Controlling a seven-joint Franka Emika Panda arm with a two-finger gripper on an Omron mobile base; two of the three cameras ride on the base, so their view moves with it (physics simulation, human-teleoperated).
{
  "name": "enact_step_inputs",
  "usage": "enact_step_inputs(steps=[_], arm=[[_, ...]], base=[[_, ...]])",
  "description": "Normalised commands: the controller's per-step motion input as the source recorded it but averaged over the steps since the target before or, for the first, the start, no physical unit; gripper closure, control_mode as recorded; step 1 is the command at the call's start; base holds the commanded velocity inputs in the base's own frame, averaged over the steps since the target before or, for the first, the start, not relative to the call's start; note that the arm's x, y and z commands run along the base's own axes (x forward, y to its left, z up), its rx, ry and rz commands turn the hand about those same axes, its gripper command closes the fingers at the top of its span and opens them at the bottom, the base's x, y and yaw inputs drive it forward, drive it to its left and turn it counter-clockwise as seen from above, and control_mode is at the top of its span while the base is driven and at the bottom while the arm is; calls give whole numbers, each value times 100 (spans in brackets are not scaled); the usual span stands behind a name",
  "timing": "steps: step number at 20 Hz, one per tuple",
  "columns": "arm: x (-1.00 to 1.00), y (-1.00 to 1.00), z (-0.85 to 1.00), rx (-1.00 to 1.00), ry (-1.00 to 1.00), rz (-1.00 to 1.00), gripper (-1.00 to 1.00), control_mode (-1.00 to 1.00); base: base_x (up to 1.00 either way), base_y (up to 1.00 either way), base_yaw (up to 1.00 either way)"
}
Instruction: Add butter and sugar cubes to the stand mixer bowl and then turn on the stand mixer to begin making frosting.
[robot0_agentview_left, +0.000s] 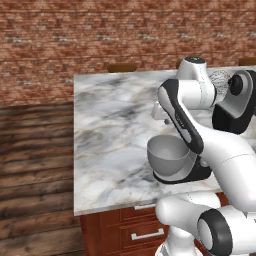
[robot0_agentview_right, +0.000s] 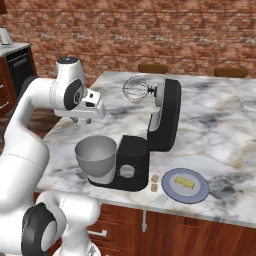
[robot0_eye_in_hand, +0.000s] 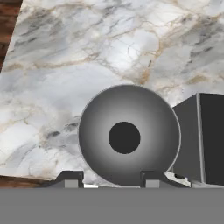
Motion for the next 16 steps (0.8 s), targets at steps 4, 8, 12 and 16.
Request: enact_step_inputs(steps=[4, 8, 12, 16], arm=[[-20, -9, 0, 0, -3, 0, -100, -100], [-45, -26, -2, 0, -11, 0, -100, -100], [-66, -45, -6, 0, -13, 0, -100, -100], [-65, -55, -14, 0, -10, 4, -100, -100]], base=[[0, 0, 0], [0, 0, 0], [0, 0, 0], [0, 0, 0]])
